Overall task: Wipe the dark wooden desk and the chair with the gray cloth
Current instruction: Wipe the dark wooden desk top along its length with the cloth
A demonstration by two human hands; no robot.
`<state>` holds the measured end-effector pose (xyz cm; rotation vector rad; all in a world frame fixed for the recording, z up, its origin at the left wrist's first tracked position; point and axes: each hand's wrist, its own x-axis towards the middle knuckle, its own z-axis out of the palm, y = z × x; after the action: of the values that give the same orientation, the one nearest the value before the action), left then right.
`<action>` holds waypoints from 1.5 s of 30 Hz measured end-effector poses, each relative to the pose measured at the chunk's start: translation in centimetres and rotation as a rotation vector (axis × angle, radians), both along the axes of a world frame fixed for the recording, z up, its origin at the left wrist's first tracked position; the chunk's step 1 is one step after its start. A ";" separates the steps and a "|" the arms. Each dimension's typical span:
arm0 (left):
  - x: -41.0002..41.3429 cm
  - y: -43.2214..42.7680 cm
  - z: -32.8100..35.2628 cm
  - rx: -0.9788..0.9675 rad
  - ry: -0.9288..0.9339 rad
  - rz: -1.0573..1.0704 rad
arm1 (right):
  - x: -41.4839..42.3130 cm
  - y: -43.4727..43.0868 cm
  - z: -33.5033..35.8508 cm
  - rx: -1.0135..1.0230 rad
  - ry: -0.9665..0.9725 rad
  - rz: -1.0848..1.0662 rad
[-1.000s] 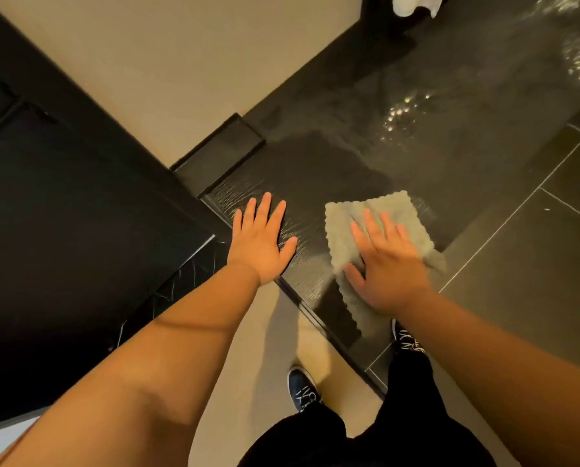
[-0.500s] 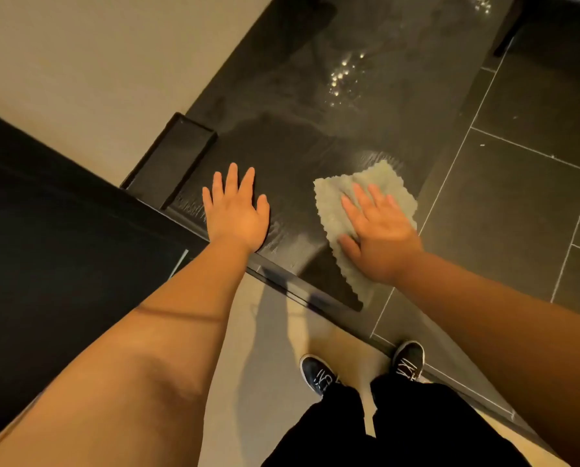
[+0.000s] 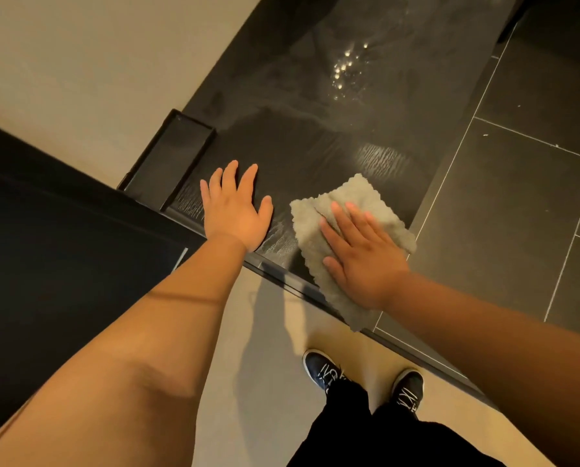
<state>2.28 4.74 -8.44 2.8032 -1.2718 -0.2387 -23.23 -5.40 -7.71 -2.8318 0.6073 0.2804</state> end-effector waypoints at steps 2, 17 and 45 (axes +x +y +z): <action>0.2 0.0 -0.2 -0.007 0.010 -0.006 | 0.4 2.7 0.1 0.031 -0.003 0.145; 0.4 0.0 -0.4 -0.027 0.008 -0.002 | 1.3 -1.0 1.0 -0.011 0.074 0.084; 0.1 -0.2 0.0 0.030 0.001 0.033 | 0.7 -8.0 0.3 -0.031 -0.050 0.216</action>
<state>2.33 4.50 -8.43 2.8457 -1.2316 -0.2591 -22.50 -13.41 -7.37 -2.9271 0.2984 0.2385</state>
